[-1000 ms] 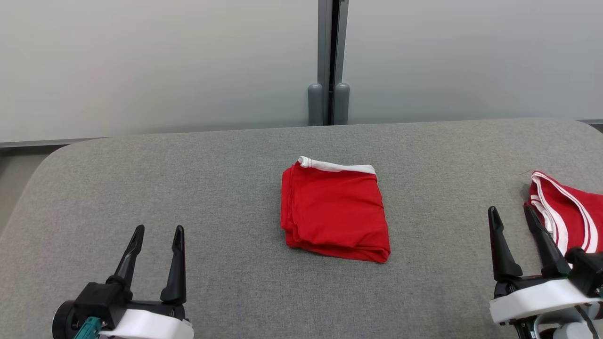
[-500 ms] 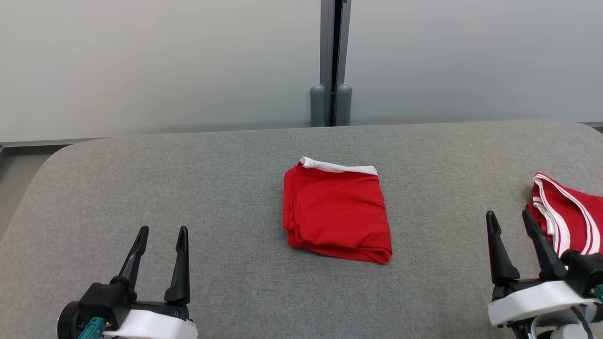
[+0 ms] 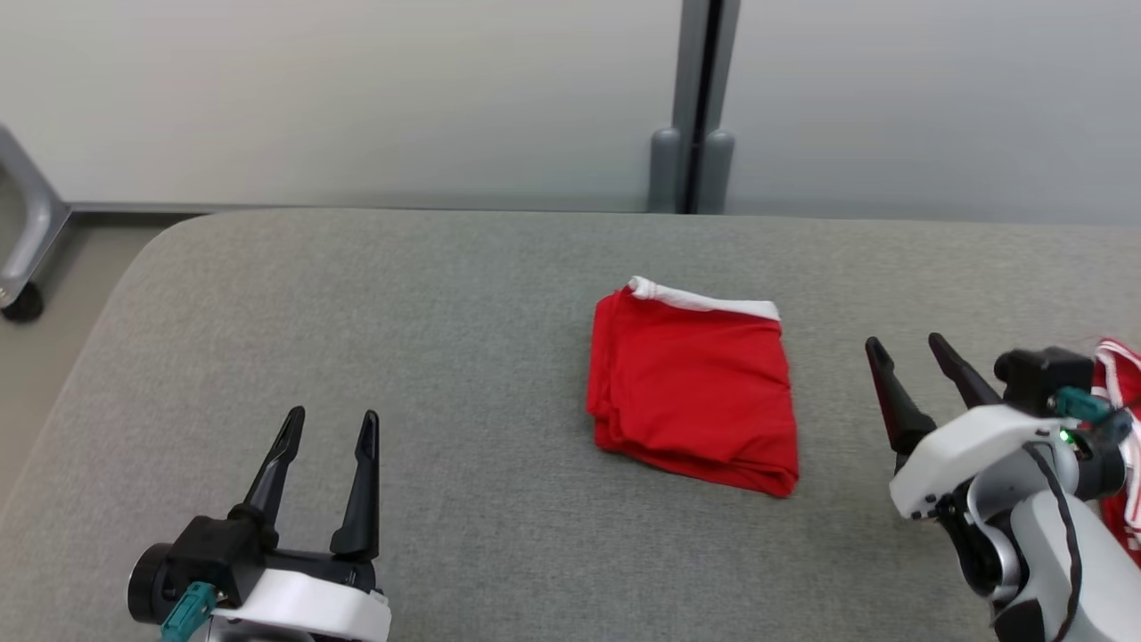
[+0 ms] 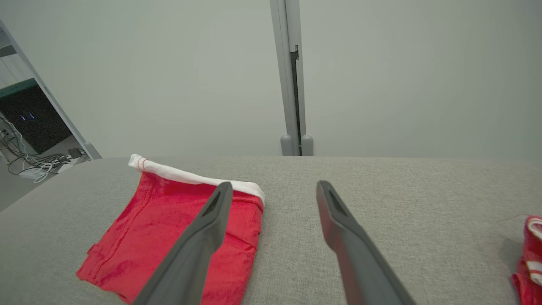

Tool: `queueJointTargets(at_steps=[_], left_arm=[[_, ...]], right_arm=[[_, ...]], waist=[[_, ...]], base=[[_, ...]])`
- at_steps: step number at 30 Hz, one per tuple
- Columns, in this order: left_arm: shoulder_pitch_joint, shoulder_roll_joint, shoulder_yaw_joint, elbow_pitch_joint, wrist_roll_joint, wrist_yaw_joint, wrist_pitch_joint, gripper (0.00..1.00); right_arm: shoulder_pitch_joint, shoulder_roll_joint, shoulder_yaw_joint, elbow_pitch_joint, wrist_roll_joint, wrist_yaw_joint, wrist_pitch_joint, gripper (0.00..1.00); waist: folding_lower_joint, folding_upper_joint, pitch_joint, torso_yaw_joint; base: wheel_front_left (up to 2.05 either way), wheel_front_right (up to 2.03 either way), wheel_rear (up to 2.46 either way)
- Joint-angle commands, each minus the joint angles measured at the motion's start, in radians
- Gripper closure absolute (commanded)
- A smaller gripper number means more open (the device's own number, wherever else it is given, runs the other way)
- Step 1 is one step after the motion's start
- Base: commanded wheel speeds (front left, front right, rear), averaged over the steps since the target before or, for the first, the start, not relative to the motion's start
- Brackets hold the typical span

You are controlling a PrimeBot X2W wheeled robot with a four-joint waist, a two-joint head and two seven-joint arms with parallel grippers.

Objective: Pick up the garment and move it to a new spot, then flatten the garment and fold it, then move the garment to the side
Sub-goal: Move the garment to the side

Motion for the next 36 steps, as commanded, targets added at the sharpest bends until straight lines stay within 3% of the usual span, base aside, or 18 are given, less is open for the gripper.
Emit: queueJointTargets(at_steps=[1, 9, 20, 24, 25, 27, 28, 36], left_arm=[[-0.022, 0.002, -0.002, 0.000, 0.010, -0.006, -0.004, 0.00], [-0.076, -0.016, -0.020, 0.022, -0.006, -0.025, -0.004, 0.00], [-0.114, -0.035, -0.022, 0.039, 0.003, -0.038, -0.004, 0.00], [-0.116, -0.039, -0.019, 0.045, 0.010, -0.041, -0.004, 0.00], [-0.117, -0.040, -0.017, 0.046, 0.012, -0.041, -0.004, 0.00], [-0.118, -0.041, -0.016, 0.046, 0.014, -0.043, -0.004, 0.00], [-0.118, -0.041, -0.015, 0.046, 0.015, -0.043, -0.004, 0.00], [-0.087, -0.040, -0.011, 0.043, 0.026, -0.050, -0.004, 0.00]], right_arm=[[-0.032, -0.012, 0.004, 0.038, 0.014, 0.000, 0.030, 0.00], [-0.187, -0.032, 0.041, 0.239, 0.110, 0.001, 0.258, 0.00], [-0.268, -0.018, 0.056, 0.398, 0.239, 0.001, 0.403, 0.00], [-0.261, 0.001, 0.080, 0.402, 0.292, 0.001, 0.423, 0.00], [-0.261, -0.003, 0.088, 0.397, 0.301, 0.001, 0.416, 0.20], [-0.264, -0.008, 0.097, 0.384, 0.322, 0.001, 0.390, 0.96], [-0.266, -0.012, 0.103, 0.378, 0.330, 0.001, 0.379, 1.00], [-0.260, -0.035, 0.169, 0.331, 0.408, 0.000, 0.373, 1.00]], waist=[[0.0000, 0.0000, 0.034, 0.038], [0.0000, 0.0000, 0.109, 0.122], [0.0000, 0.0000, 0.159, 0.182], [0.0000, 0.0000, 0.154, 0.185], [0.0000, 0.0000, 0.152, 0.184], [0.0000, 0.0000, 0.146, 0.179], [0.0000, 0.0000, 0.142, 0.175], [0.0000, 0.0000, 0.078, 0.085]], base=[[0.00, 0.00, 0.00], [0.00, 0.00, 0.00], [0.00, 0.00, 0.00], [0.00, 0.00, 0.00], [0.00, 0.00, 0.00], [0.00, 0.00, 0.00], [0.00, 0.00, 0.00], [0.00, 0.00, 0.00]])
